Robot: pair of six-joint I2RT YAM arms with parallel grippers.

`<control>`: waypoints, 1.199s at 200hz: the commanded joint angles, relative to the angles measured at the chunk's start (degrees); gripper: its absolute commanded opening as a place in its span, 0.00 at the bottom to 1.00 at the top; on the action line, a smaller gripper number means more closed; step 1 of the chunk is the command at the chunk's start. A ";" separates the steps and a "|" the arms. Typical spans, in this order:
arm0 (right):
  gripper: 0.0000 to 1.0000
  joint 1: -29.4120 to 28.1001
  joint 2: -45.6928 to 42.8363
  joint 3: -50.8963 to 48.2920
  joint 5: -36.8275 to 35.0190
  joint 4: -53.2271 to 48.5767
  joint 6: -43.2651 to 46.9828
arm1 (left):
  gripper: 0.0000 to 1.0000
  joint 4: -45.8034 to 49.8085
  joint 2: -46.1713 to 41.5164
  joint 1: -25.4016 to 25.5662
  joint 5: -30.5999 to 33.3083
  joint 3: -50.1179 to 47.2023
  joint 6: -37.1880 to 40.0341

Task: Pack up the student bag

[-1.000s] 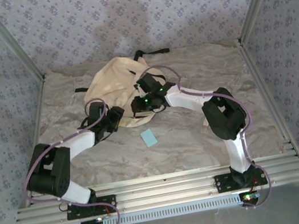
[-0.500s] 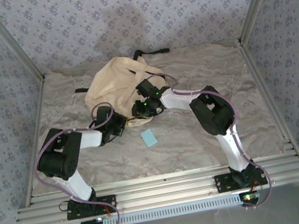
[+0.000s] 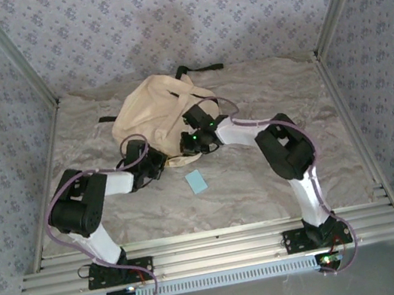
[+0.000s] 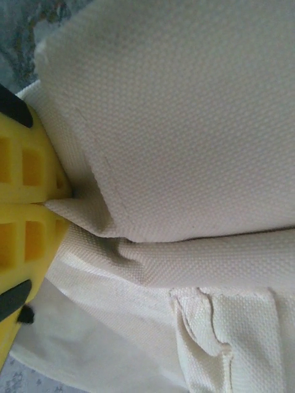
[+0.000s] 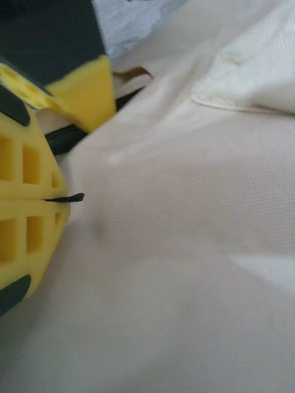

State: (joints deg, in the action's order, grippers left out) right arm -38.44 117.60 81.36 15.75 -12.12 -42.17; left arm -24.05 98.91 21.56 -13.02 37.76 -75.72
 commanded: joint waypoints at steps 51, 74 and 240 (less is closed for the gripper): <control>0.00 7.47 -17.60 -15.44 -13.04 -0.05 4.56 | 0.00 8.97 -6.17 -4.25 3.57 2.09 5.14; 0.00 7.77 -18.96 -16.17 -13.80 -0.14 4.80 | 0.00 8.92 -6.06 -4.29 3.30 2.30 5.19; 0.12 15.32 2.81 3.81 4.18 2.43 6.58 | 0.68 30.40 -12.99 -9.56 1.95 6.21 24.74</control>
State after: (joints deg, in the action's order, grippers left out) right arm -22.15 119.17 82.48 13.21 -11.90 -34.50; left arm 4.56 86.26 12.01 -11.99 42.59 -52.47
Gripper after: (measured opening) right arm 0.369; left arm 0.674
